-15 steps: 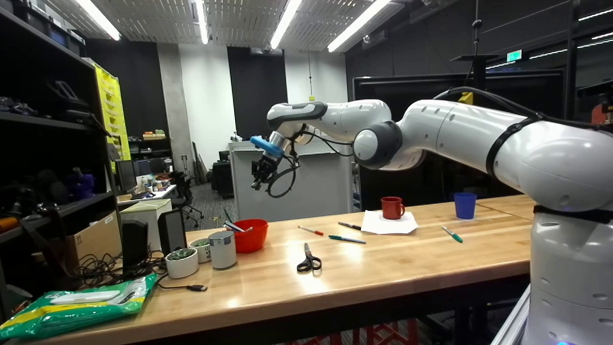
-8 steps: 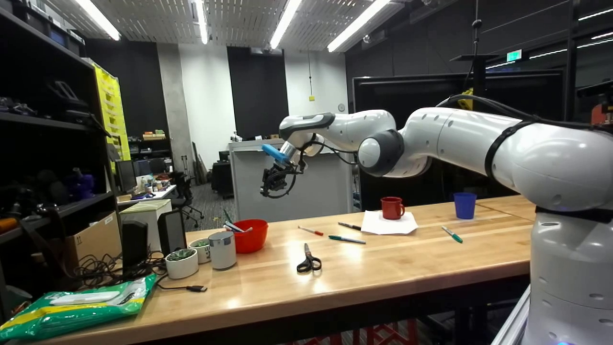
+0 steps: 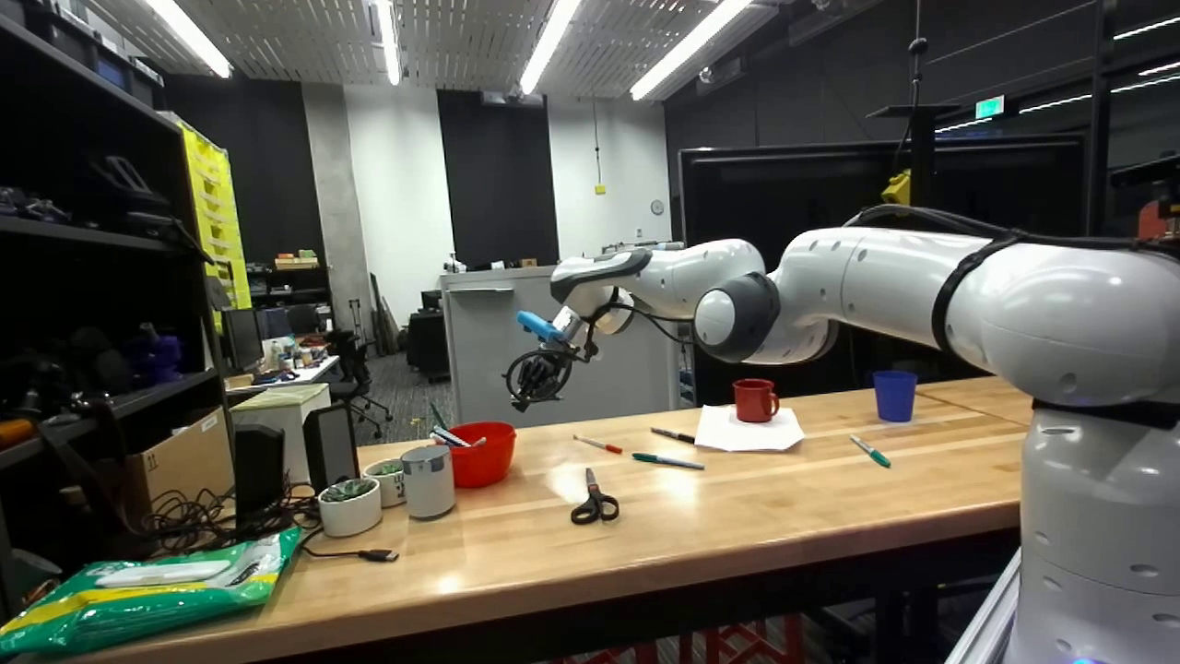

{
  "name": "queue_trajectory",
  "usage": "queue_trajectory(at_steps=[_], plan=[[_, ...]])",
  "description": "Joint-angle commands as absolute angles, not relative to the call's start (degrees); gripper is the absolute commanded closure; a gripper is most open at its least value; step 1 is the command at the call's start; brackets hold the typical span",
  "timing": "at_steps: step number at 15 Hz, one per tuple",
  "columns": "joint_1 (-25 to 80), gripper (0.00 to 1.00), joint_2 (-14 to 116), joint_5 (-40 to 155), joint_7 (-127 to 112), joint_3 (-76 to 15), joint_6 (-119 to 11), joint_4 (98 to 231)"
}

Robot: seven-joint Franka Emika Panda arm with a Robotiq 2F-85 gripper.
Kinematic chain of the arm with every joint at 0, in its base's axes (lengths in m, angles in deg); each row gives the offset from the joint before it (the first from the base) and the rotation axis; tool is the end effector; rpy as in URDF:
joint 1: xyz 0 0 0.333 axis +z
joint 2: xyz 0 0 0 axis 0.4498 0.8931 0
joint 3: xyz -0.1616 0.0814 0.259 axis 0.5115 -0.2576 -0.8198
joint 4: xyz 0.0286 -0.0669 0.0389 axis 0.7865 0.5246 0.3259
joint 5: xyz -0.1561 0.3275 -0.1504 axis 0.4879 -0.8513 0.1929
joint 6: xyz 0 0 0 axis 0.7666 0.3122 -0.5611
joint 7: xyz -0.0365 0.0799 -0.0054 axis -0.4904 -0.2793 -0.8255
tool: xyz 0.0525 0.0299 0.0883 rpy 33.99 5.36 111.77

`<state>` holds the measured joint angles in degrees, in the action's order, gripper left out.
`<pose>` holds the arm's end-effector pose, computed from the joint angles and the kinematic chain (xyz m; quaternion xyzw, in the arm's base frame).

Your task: Remove one marker from the orange bowl

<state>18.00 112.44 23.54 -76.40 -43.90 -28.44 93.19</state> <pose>0.8259 -0.0501 0.2732 -0.6737 0.6551 0.1117 0.3233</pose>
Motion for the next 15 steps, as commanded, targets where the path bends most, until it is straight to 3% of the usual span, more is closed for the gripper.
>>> queue_trajectory(at_steps=[1,15], plan=[[18.4,0.96,114.83,23.53,-81.22,-42.95,-28.21,91.74],[24.79,0.96,112.69,30.09,-92.92,-33.97,-33.19,92.44]])
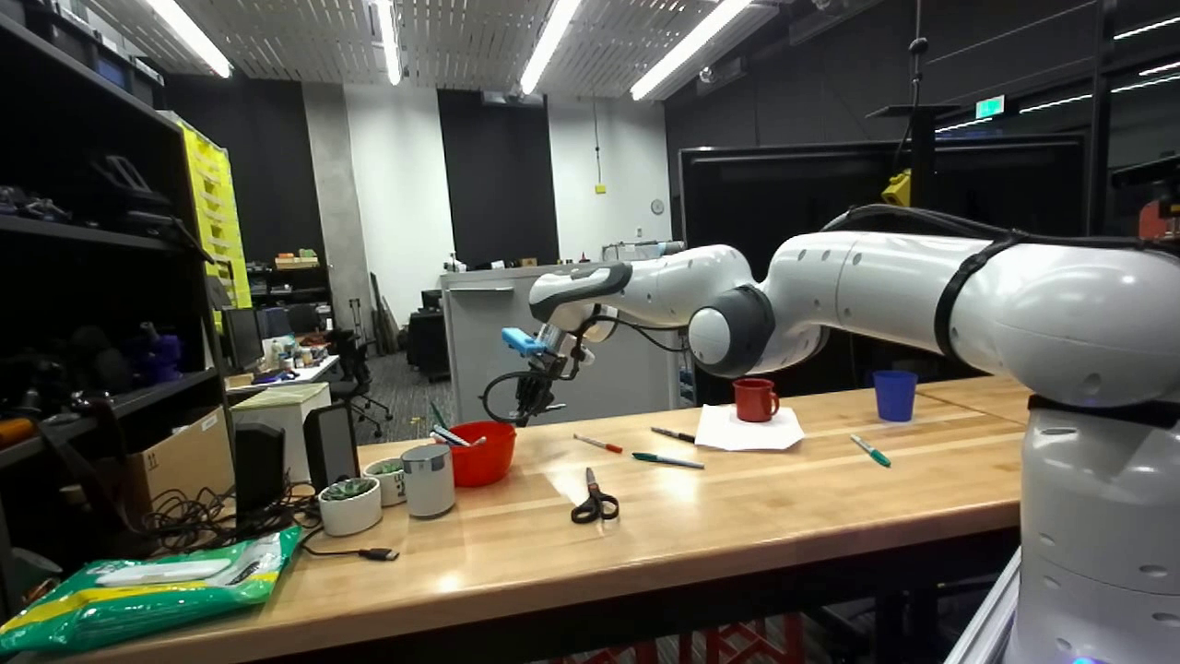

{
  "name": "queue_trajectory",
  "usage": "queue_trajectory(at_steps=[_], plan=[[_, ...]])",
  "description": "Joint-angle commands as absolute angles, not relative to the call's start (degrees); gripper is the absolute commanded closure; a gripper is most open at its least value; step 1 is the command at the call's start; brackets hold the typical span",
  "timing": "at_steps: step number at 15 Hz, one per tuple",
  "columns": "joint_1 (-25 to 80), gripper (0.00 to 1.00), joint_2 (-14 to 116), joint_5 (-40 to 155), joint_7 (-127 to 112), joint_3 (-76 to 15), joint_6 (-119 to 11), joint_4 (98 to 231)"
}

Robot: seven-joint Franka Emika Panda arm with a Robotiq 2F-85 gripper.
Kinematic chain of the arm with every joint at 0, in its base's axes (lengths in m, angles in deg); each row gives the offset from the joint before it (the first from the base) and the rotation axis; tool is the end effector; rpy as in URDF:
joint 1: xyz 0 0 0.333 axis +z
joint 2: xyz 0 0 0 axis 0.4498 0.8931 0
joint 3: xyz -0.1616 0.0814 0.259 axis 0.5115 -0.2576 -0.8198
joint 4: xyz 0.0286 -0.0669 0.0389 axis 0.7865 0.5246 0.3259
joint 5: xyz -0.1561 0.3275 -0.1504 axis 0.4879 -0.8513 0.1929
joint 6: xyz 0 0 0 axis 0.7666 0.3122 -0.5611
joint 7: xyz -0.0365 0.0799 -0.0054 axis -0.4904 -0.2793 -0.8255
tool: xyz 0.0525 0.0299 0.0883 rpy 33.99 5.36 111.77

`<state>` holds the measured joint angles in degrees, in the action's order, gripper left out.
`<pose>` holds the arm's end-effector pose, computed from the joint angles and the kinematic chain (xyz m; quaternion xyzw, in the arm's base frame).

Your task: Remove one marker from the orange bowl

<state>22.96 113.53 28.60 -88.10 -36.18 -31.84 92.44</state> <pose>0.8301 -0.0202 0.2587 -0.6497 0.7168 0.0612 0.2455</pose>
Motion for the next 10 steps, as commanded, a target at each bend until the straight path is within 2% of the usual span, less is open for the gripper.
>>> queue_trajectory(at_steps=[1,6,10], plan=[[25.4,0.96,112.58,30.78,-93.94,-33.12,-33.77,92.44],[28.04,0.96,111.08,34.61,-93.78,-29.87,-31.97,92.38],[28.99,0.96,109.92,33.84,-90.61,-30.88,-31.02,92.2]])
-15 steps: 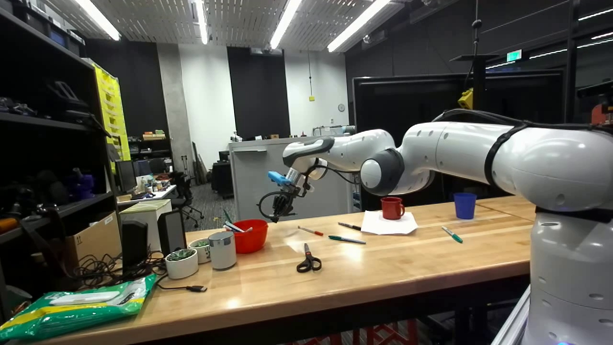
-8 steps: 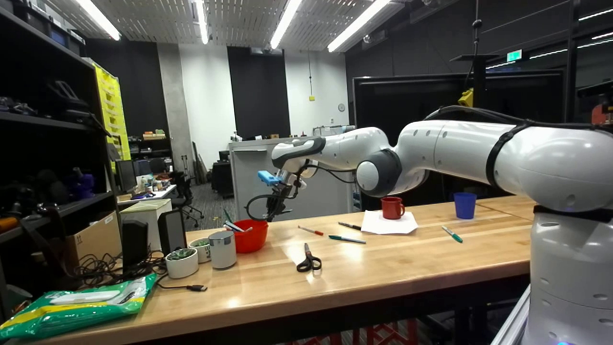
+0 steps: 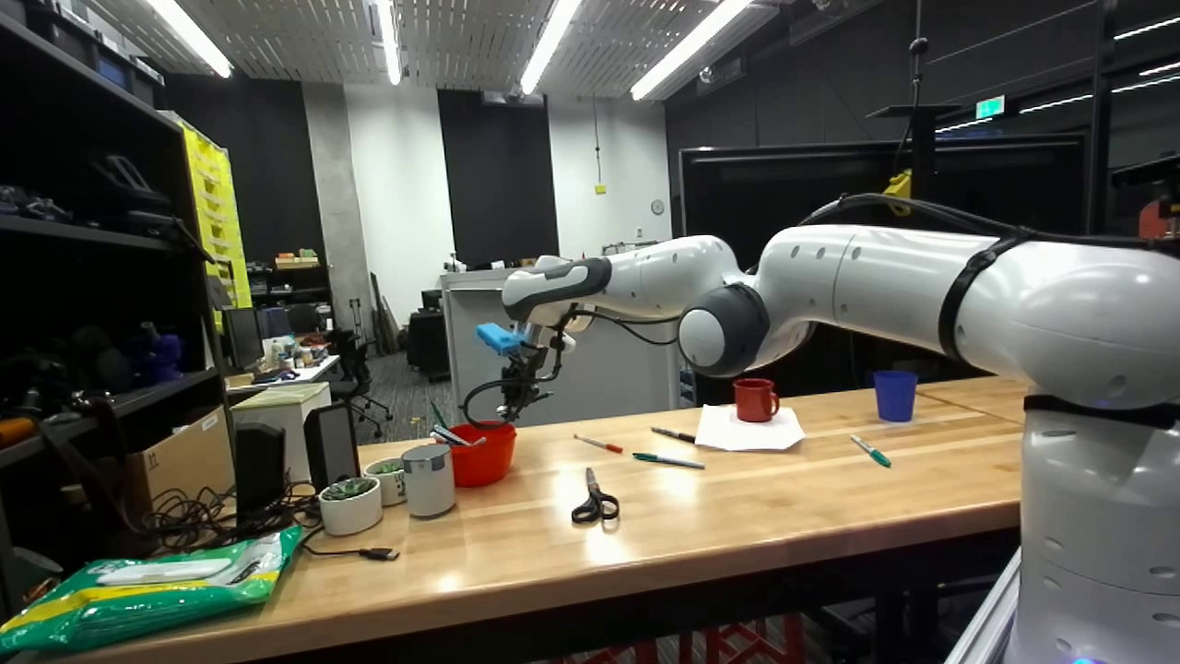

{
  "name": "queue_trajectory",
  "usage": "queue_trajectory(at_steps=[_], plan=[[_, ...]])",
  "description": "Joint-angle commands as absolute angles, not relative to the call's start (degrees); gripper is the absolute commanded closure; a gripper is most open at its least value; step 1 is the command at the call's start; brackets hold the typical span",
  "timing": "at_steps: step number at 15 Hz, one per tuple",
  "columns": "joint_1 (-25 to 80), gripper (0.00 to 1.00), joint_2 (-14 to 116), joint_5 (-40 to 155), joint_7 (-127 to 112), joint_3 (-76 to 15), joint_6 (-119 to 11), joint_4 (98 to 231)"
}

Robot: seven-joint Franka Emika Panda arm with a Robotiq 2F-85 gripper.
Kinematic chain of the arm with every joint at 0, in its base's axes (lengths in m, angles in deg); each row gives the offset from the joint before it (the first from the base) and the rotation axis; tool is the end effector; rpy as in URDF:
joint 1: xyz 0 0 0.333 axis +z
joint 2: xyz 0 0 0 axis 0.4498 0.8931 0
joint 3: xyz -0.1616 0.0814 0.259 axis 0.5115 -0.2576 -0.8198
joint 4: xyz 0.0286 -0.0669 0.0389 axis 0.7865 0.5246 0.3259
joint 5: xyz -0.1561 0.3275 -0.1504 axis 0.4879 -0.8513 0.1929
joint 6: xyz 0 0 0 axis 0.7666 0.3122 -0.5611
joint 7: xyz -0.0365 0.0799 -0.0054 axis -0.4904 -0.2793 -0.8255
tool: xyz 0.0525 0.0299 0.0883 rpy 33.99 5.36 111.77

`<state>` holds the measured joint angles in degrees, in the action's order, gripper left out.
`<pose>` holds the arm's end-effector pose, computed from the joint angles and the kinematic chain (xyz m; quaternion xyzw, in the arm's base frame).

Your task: Remove one marker from the orange bowl

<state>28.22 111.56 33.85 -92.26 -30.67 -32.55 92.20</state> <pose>0.8325 0.0272 0.2867 -0.6734 0.7123 -0.0037 0.1979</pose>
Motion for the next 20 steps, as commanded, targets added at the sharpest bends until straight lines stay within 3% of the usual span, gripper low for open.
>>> queue_trajectory(at_steps=[1,20], plan=[[29.1,0.96,109.78,33.42,-89.64,-31.29,-31.7,92.19],[24.77,0.96,112.08,24.73,-75.38,-38.73,-35.22,92.5]])
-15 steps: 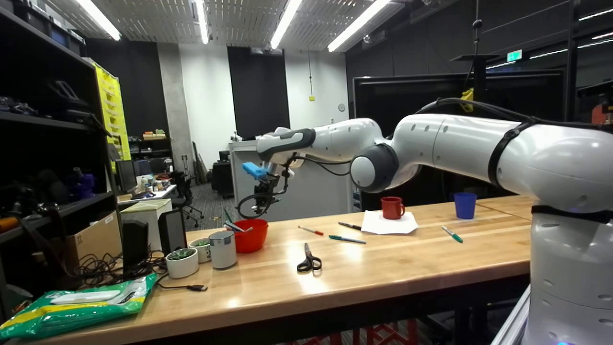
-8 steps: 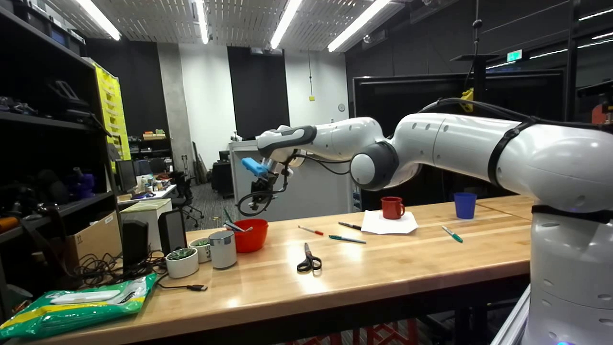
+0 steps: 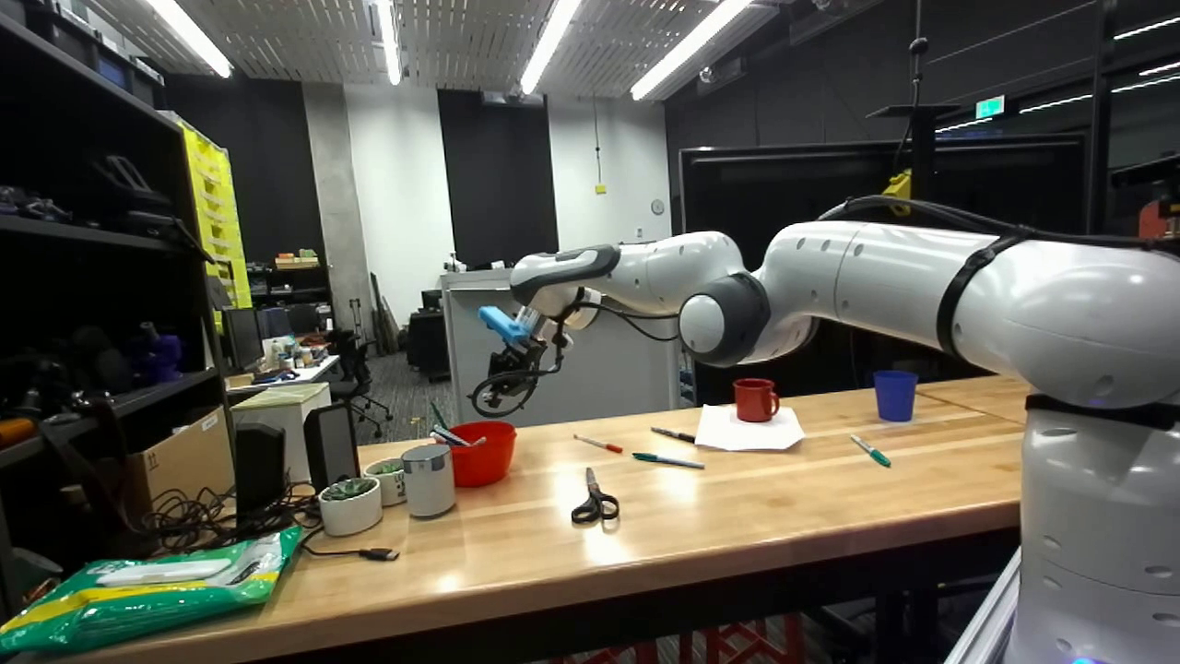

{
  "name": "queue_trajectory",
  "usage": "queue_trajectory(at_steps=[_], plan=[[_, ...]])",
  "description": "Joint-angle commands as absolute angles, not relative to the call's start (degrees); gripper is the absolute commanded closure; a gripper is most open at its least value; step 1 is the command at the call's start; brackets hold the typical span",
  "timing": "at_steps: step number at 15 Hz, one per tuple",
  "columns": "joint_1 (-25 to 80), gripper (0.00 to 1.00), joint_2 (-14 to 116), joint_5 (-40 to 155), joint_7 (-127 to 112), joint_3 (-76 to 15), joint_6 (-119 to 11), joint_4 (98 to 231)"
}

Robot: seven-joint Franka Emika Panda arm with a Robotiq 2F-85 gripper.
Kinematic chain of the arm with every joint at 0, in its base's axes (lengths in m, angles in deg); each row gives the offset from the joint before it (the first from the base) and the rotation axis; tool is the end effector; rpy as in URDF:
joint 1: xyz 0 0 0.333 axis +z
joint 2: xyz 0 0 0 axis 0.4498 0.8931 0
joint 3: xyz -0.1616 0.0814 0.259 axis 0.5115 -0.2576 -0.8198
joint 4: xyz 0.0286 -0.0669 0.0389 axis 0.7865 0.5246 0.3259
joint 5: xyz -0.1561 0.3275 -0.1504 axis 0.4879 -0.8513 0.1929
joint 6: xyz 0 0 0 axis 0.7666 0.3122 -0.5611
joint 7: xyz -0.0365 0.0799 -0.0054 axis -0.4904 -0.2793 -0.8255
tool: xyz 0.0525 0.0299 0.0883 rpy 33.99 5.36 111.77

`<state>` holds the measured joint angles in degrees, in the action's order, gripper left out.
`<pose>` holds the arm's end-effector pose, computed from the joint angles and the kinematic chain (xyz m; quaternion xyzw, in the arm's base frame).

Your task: Remove one marker from the orange bowl

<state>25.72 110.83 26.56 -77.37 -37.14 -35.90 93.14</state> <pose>0.8375 0.0215 0.3005 -0.7137 0.6340 0.0186 0.2972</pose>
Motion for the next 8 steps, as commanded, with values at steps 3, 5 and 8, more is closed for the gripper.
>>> queue_trajectory(at_steps=[3,5,8], plan=[[23.83,0.96,113.81,23.98,-73.96,-39.6,-34.33,91.96],[23.27,0.96,114.95,23.71,-72.92,-40.14,-34.06,91.83],[22.67,0.96,116.31,23.59,-71.94,-40.77,-33.59,91.76]])
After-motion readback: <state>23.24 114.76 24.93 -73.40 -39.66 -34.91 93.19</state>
